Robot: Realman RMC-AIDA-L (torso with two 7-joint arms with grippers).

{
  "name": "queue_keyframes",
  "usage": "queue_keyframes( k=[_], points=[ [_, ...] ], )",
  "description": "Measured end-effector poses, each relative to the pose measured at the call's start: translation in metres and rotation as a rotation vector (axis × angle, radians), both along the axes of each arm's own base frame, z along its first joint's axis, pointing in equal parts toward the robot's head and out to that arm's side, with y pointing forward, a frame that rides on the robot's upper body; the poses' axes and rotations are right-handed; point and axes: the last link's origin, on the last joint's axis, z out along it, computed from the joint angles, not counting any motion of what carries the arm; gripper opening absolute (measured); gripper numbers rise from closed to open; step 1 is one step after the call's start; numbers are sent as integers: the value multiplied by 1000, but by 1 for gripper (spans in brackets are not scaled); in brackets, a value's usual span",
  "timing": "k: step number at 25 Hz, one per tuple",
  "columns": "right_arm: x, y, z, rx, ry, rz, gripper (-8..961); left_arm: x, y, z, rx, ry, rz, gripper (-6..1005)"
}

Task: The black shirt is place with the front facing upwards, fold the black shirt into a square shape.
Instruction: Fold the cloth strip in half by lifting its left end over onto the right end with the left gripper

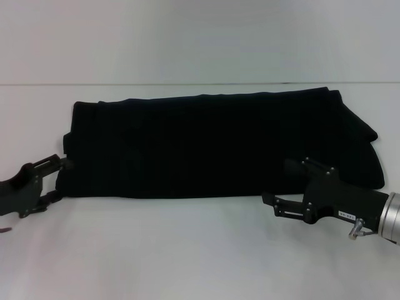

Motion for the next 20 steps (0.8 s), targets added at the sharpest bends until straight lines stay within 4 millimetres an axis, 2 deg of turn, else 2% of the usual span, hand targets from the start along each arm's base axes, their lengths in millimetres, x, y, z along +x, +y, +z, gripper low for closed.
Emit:
queue_keyframes(
  k=[10, 19, 20],
  points=[
    [-1, 1, 0, -1, 3, -3, 946, 14, 20, -11, -13, 32, -24, 822],
    [-1, 0, 0, -1, 6, -6, 946, 17, 23, -15, -14, 65, -54, 785],
    [-1, 0, 0, -1, 6, -6, 946, 18, 24, -15, -14, 68, -60, 758]
  ],
)
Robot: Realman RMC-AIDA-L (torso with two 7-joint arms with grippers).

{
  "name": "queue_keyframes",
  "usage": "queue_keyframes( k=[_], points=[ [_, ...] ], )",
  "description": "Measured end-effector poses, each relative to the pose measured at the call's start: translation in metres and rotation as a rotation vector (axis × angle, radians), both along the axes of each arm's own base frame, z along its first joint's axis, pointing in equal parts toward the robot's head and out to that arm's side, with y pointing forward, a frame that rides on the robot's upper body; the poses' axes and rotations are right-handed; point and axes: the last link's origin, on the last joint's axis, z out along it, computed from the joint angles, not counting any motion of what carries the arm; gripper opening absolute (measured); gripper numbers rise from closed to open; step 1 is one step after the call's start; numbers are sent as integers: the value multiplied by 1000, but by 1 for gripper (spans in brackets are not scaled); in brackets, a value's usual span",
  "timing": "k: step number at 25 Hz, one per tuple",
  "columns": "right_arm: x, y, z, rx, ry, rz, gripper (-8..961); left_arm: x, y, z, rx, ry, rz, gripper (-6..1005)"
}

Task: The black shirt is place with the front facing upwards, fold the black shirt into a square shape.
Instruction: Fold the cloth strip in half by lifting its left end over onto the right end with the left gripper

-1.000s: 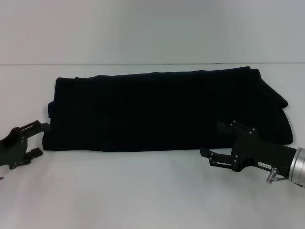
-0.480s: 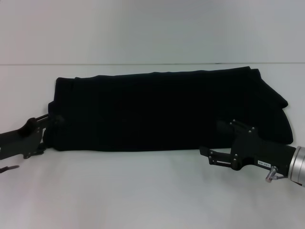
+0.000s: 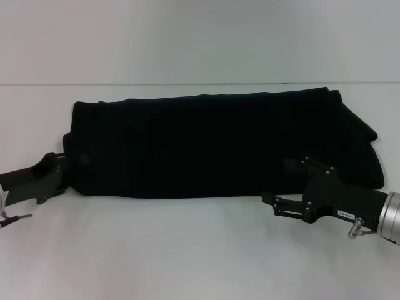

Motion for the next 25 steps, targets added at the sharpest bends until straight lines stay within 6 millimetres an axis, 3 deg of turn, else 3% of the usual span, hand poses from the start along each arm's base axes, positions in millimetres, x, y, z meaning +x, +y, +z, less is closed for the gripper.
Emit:
queue_keyframes(
  k=[7, 18, 25],
  points=[
    [0, -1, -1, -3, 3, -1, 947, 1, 0, -2, 0, 5, 0, 569],
    [-1, -1, -2, -5, 0, 2, 947, 1, 1, -1, 16, 13, -21, 94],
    [1, -1, -2, -10, -9, -1, 947, 1, 3, 3, 36, 9, -30, 18]
  ],
)
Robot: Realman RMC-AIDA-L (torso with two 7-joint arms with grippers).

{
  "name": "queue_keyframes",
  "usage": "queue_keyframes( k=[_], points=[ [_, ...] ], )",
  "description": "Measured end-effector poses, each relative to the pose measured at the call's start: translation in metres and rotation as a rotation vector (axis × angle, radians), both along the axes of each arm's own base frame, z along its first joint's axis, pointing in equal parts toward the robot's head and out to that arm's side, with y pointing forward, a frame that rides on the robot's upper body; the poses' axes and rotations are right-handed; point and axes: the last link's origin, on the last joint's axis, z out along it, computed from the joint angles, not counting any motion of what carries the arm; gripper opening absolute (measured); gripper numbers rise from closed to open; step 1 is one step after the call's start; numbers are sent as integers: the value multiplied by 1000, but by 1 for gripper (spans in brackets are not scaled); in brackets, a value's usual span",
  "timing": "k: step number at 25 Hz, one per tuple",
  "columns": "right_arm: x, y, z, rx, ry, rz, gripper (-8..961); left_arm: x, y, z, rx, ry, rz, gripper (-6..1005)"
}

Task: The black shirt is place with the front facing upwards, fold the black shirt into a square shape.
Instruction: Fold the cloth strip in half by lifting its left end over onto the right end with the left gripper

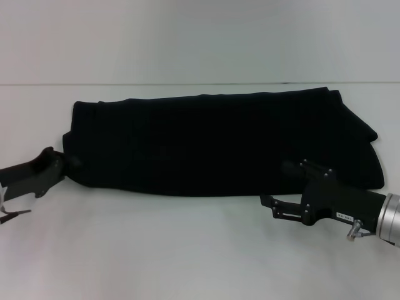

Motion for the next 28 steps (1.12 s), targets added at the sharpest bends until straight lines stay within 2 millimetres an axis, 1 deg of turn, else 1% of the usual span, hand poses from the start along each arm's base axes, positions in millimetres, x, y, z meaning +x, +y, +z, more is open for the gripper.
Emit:
queue_keyframes(
  k=[5, 11, 15, 19, 22, 24, 26, 27, 28],
  points=[
    [2, -2, 0, 3, 2, -9, 947, -8, -2, 13, 39, 8, 8, 18],
    [5, -3, 2, 9, 6, -21, 947, -26, -11, 39, 116, 17, 51, 18],
    [6, -2, 3, 13, 8, -26, 947, -42, -19, 61, 188, 11, 104, 18],
    [6, -2, 4, 19, 13, -32, 947, -50, -25, 72, 235, -8, 134, 18],
    [7, -2, 5, 25, 17, -38, 947, -48, -24, 75, 252, -30, 128, 18],
    [7, -2, 5, 28, 19, -41, 947, -42, -21, 77, 259, -54, 105, 18],
    [8, -2, 6, 32, 21, -46, 947, -30, -14, 78, 265, -97, 59, 19],
    [9, -2, 6, 35, 21, -49, 947, -30, -14, 78, 265, -97, 59, 19],
    [10, -2, 6, 37, 20, -53, 947, -12, -4, 78, 268, -145, -4, 19]
  ],
)
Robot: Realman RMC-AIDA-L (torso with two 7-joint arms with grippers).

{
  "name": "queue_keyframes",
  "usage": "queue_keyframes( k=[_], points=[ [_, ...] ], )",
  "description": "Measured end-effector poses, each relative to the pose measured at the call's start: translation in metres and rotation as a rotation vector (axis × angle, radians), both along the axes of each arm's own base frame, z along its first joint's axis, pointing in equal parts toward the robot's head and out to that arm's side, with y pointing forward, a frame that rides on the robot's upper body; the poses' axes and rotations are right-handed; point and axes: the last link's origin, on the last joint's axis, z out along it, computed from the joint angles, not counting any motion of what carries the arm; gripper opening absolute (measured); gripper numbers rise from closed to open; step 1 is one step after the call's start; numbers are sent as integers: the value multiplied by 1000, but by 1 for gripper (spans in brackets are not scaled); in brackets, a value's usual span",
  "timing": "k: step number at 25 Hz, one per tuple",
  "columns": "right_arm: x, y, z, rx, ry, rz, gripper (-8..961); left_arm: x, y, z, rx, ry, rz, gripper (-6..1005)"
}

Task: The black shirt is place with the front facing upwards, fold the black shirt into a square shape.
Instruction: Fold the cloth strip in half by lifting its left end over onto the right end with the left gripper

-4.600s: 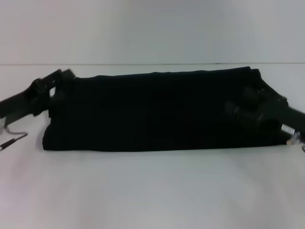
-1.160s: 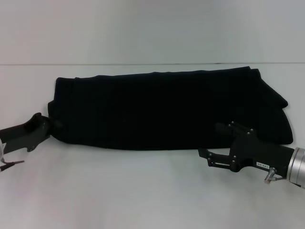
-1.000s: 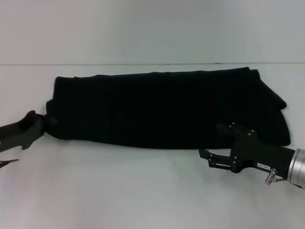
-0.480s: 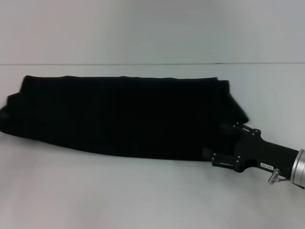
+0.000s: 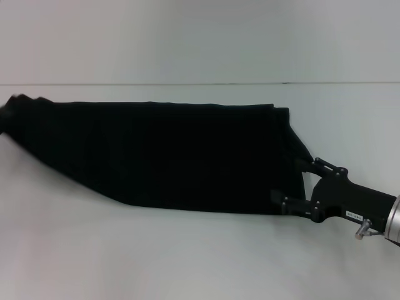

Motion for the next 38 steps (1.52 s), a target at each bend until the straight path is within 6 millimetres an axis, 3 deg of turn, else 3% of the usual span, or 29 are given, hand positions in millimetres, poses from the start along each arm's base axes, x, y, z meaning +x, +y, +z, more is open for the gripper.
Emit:
queue_keyframes(
  k=[3, 6, 11, 12, 15, 19, 21, 22, 25, 29, 38],
  points=[
    [3, 0, 1, 8, -5, -16, 947, 24, 15, -3, 3, -36, -83, 19],
    [6, -2, 0, 10, -9, -29, 947, 64, 38, -15, -11, -67, -206, 19],
    [12, -8, -1, 7, -4, -51, 946, 140, 71, -51, -63, -101, -405, 19],
    [13, -9, -1, 7, -4, -56, 946, 140, 71, -51, -63, -101, -405, 19],
    [16, -12, -1, 8, -3, -67, 946, 201, 80, -94, -129, -126, -551, 19],
    [19, -16, -3, 4, 0, -80, 946, 228, 68, -137, -212, -119, -615, 19],
    [21, -18, -3, 2, 3, -86, 946, 228, 54, -165, -284, -105, -614, 19],
    [21, -19, -3, 1, 3, -89, 946, 227, 51, -169, -297, -108, -611, 19],
    [23, -21, -4, 0, 3, -96, 946, 207, 25, -198, -372, -132, -556, 19],
    [26, -21, -6, 5, -2, -120, 945, 186, 3, -211, -407, -158, -492, 18],
    [18, 3, -4, 74, 8, -166, 945, 187, 4, -212, -401, -137, -510, 19]
  ],
)
